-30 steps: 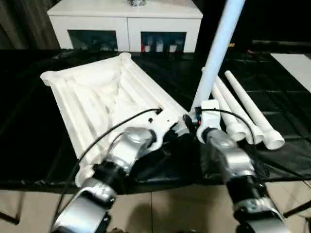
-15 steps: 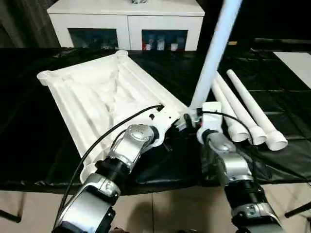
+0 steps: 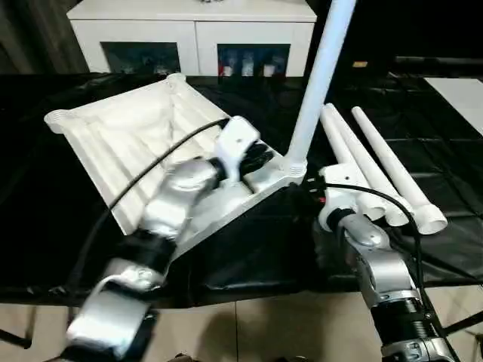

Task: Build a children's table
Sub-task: Rotate table base

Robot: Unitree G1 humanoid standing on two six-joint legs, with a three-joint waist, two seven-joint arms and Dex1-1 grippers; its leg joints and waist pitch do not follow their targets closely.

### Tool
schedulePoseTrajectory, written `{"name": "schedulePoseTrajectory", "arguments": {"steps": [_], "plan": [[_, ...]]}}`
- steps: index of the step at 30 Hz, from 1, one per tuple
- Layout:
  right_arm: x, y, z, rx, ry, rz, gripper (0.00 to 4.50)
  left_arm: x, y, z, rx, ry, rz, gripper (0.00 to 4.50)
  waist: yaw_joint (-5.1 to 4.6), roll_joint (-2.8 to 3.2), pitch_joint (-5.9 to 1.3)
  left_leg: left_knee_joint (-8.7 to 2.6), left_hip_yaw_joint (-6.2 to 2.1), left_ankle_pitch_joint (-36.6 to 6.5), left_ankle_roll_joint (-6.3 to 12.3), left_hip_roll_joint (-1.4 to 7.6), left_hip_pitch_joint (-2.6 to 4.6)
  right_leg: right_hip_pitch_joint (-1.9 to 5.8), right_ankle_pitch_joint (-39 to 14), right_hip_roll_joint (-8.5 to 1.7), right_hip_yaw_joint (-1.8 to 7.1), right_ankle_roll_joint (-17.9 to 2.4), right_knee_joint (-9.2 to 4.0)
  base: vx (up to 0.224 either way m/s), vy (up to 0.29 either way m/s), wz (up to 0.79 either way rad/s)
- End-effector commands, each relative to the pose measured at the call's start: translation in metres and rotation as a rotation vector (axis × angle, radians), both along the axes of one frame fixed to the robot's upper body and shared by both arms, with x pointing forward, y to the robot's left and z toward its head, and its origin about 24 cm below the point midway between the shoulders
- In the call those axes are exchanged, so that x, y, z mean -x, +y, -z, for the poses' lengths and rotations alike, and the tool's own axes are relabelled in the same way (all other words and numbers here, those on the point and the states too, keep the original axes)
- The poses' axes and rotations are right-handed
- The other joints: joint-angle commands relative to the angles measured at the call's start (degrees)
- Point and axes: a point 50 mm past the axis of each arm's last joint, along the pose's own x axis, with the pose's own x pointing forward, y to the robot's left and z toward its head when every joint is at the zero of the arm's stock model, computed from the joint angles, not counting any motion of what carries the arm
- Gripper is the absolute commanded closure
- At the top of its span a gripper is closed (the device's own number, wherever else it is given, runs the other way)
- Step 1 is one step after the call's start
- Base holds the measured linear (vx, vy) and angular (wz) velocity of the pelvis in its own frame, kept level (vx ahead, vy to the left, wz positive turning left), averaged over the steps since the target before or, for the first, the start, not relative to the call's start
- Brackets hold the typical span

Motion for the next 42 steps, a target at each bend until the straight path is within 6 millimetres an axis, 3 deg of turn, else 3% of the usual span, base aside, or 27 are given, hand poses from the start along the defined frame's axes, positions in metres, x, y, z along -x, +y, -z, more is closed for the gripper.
{"name": "schedulePoseTrajectory", "arguments": {"steps": [1, 3, 5, 6, 7, 11, 13, 16, 17, 23, 28, 29, 33, 38, 42], "plan": [[0.001, 0.005, -0.002, -0.001, 0.008, -0.047, 0.64, 0.006, 0.01, 0.001, -0.03, 0.038, 0.037, 3.23, 0.07, 0.04, -4.01, -4.39, -0.97, -12.8, 2.27, 2.71, 0.8, 2.75, -13.8, -3.16, 2.87, -12.2, -3.34, 0.0, 0.0, 0.0], [0.003, 0.011, -0.002, 0.003, 0.012, -0.104, 0.64, 0.01, 0.04, -0.004, -0.087, 0.056, 0.023, 3.01, 0.01, -0.02, -3.93, -4.62, -1.07, -14.0, 1.27, 2.83, 0.88, 2.69, -14.9, -3.19, 2.91, -12.0, -3.25, 0.0, 0.0, 0.0], [0.004, 0.013, -0.001, 0.008, 0.018, -0.128, 0.64, 0.013, 0.061, -0.009, -0.126, 0.069, -0.004, 2.91, -0.03, 0.33, -3.83, -4.85, -1.24, -15.9, -0.23, 2.9, 1.18, 2.47, -16.1, -3.17, 2.94, -11.5, -3.12, 0.0, 0.0, 0.0], [0.006, 0.015, 0.0, 0.009, 0.021, -0.148, 0.64, 0.015, 0.078, -0.013, -0.16, 0.08, -0.036, 2.79, -0.12, 0.07, -3.75, -4.91, -1.17, -16.4, -0.41, 2.87, 1.24, 2.37, -16.3, -3.02, 2.96, -11.4, -3.2, 0.0, 0.0, 0.0], [0.007, 0.016, 0.0, 0.01, 0.026, -0.16, 0.64, 0.017, 0.089, -0.015, -0.195, 0.089, -0.062, 2.66, -0.15, 0.33, -3.62, -4.99, -1.26, -17.3, -1.01, 2.91, 1.31, 2.32, -17.1, -3.13, 3.01, -11.2, -3.13, 0.0, 0.0, 0.0], [0.01, 0.02, 0.003, 0.008, 0.043, -0.2, 0.64, 0.019, 0.158, -0.025, -0.452, 0.104, -0.322, 2.33, -0.32, 0.46, -3.41, -5.12, -1.36, -19.6, -2.26, 2.7, 1.62, 1.86, -20.1, -2.99, 3.23, -9.4, -3.43, 0.0, 0.0, 0.0], [0.01, 0.02, 0.004, 0.013, 0.046, -0.201, 0.64, 0.019, 0.172, -0.027, -0.498, 0.113, -0.395, 2.22, -0.26, 0.36, -3.4, -5.23, -1.45, -19.7, -2.73, 2.71, 1.61, 1.86, -19.7, -2.97, 3.27, -9.3, -3.3, 0.0, 0.0, 0.0], [0.009, 0.018, 0.007, 0.037, 0.06, -0.188, 0.64, 0.023, 0.194, -0.027, -0.578, 0.163, -0.501, 2.17, -0.13, 0.71, -3.45, -5.27, -1.57, -20.2, -3.21, 2.65, 1.69, 1.77, -19.2, -3.09, 3.4, -9.7, -3.25, 0.0, 0.0, 0.0], [0.007, 0.017, 0.009, 0.049, 0.069, -0.168, 0.64, 0.027, 0.198, -0.02, -0.604, 0.206, -0.534, 1.96, -0.1, 0.85, -3.5, -5.27, -1.57, -20.5, -3.61, 2.71, 1.81, 1.68, -18.6, -3.11, 3.48, -10.1, -3.1, 0.0, 0.0, 0.0], [0.002, 0.012, 0.012, 0.079, 0.087, -0.102, 0.64, 0.038, 0.203, 0.005, -0.733, 0.34, -0.571, 1.49, -0.16, 0.68, -3.47, -5.27, -1.67, -20.8, -3.49, 2.48, 1.59, 1.73, -19.2, -3.1, 3.95, -10.2, -3.32, 0.0, 0.0, 0.0], [0.0, 0.013, 0.013, 0.072, 0.096, -0.092, 0.64, 0.039, 0.184, 0.02, -0.672, 0.39, -0.493, 1.28, 0.04, 0.59, -3.54, -5.07, -1.53, -20.4, -2.94, 2.41, 1.74, 1.66, -19.5, -3.2, 3.97, -10.7, -3.56, 0.0, 0.0, 0.0], [-0.002, 0.016, 0.015, 0.071, 0.104, -0.096, 0.64, 0.042, 0.169, 0.028, -0.64, 0.424, -0.425, 1.16, -0.01, 0.95, -3.59, -5.17, -1.69, -20.3, -3.0, 2.42, 1.52, 1.85, -18.9, -3.16, 3.91, -10.7, -3.37, 0.0, 0.0, 0.0], [-0.006, 0.024, 0.021, 0.069, 0.131, -0.111, 0.64, 0.046, 0.142, 0.033, -0.566, 0.461, -0.31, 0.87, 0.22, 0.9, -3.48, -4.95, -1.45, -21.4, -3.0, 2.46, 2.05, 1.38, -19.4, -3.18, 3.98, -11.7, -3.7, 0.0, 0.0, 0.0], [-0.007, 0.047, 0.026, 0.053, 0.173, -0.199, 0.64, 0.041, 0.095, 0.03, -0.421, 0.431, -0.178, 0.54, 0.48, 0.49, -3.59, -5.06, -1.55, -20.5, -2.96, 2.44, 1.56, 1.93, -18.9, -3.16, 3.85, -11.3, -3.52, 0.0, 0.0, 0.0], [-0.007, 0.061, 0.024, 0.028, 0.168, -0.252, 0.64, 0.031, 0.071, 0.028, -0.356, 0.358, -0.176, 0.18, 0.43, 0.27, -3.58, -5.09, -1.64, -19.9, -2.41, 2.4, 1.2, 2.23, -20.9, -3.27, 3.8, -10.1, -3.71, 0.0, 0.0, 0.0]]}}
